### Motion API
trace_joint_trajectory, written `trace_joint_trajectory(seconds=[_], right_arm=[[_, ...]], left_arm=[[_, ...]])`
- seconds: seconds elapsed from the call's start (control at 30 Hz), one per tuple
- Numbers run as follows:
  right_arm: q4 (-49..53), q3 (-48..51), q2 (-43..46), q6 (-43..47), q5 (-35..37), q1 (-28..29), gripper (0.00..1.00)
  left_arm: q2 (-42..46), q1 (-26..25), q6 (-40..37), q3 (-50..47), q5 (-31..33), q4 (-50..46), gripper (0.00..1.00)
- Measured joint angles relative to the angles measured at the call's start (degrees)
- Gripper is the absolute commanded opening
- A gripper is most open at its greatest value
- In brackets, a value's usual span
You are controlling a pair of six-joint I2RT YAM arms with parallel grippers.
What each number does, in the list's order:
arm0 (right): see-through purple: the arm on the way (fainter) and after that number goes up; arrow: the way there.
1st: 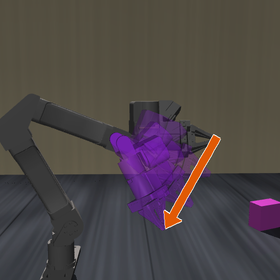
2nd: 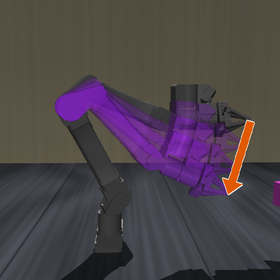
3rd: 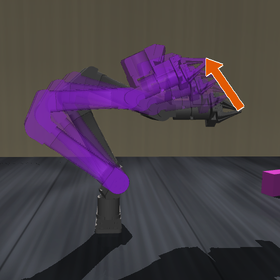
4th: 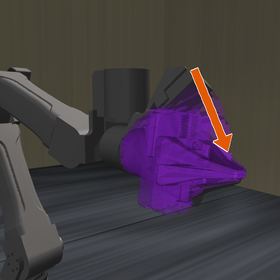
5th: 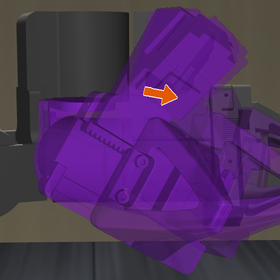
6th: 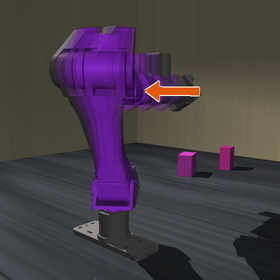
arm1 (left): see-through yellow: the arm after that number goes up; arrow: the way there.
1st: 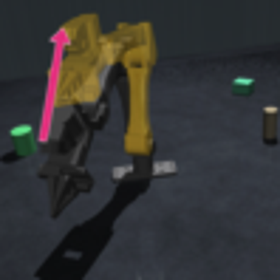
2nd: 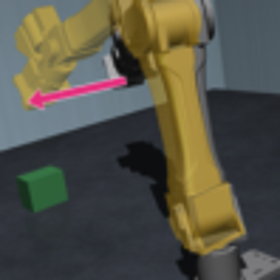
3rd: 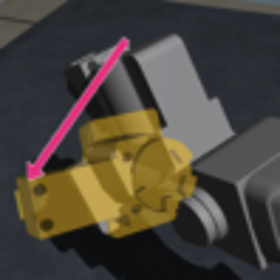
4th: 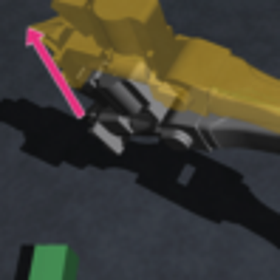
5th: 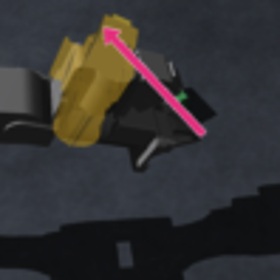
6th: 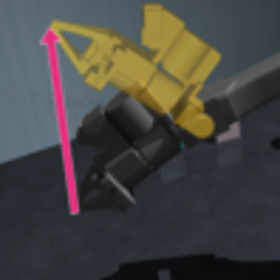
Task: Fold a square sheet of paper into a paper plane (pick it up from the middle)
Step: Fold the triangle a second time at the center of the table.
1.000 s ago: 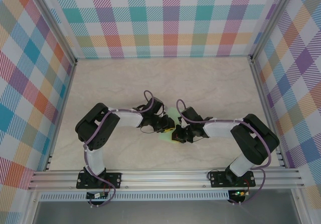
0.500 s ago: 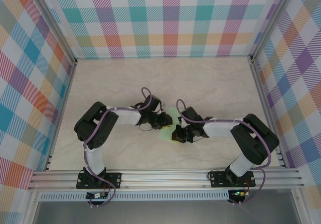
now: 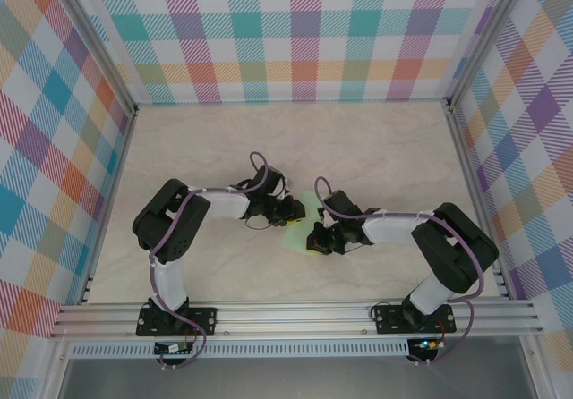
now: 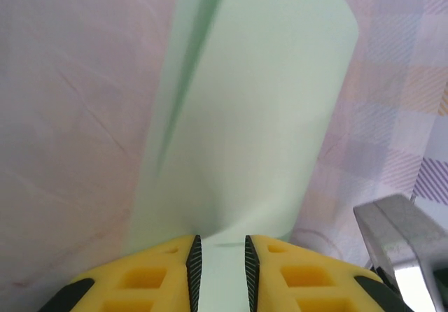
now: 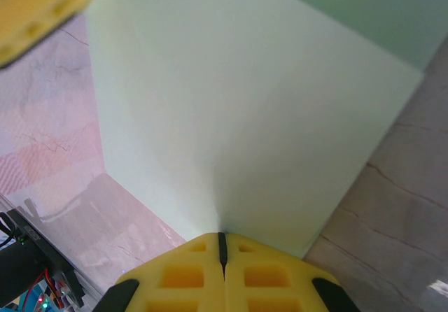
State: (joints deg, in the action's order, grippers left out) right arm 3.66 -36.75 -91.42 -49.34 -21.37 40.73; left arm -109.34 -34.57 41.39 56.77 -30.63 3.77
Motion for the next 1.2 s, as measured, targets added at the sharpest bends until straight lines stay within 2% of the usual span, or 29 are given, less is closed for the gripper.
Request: trace_joint_trajectory(seconds=[0.47,0.63,0.77,0.87,1.03,1.2], right_arm=[[0.1,-0.1,0.0,0.0,-0.1,0.0,0.01],[0.7,-0.5,-0.1,0.0,-0.1,0.0,0.01],[1.3,-1.0,-0.3,0.0,0.0,0.0,0.02],[1.6,-1.2,-0.3,0.0,0.0,0.0,0.02],[1.6,-1.2,-0.4,0.0,0.0,0.0,0.02],[1.6,-1.2,-0.3,0.0,0.0,0.0,0.02]], left_arm=[[-0.6,4.0,-1.4,1.6,-0.2,-0.7,0.29],[4.3,4.3,-1.4,1.6,-0.3,-2.2,0.28],[9.7,3.3,-1.6,1.6,-0.6,-2.0,0.26],[10.3,1.7,-1.5,1.5,-1.9,-1.0,0.25],[6.0,-1.9,-0.4,1.5,-3.5,-0.1,0.23],[1.4,-2.9,0.5,1.0,-2.7,-0.4,0.23]])
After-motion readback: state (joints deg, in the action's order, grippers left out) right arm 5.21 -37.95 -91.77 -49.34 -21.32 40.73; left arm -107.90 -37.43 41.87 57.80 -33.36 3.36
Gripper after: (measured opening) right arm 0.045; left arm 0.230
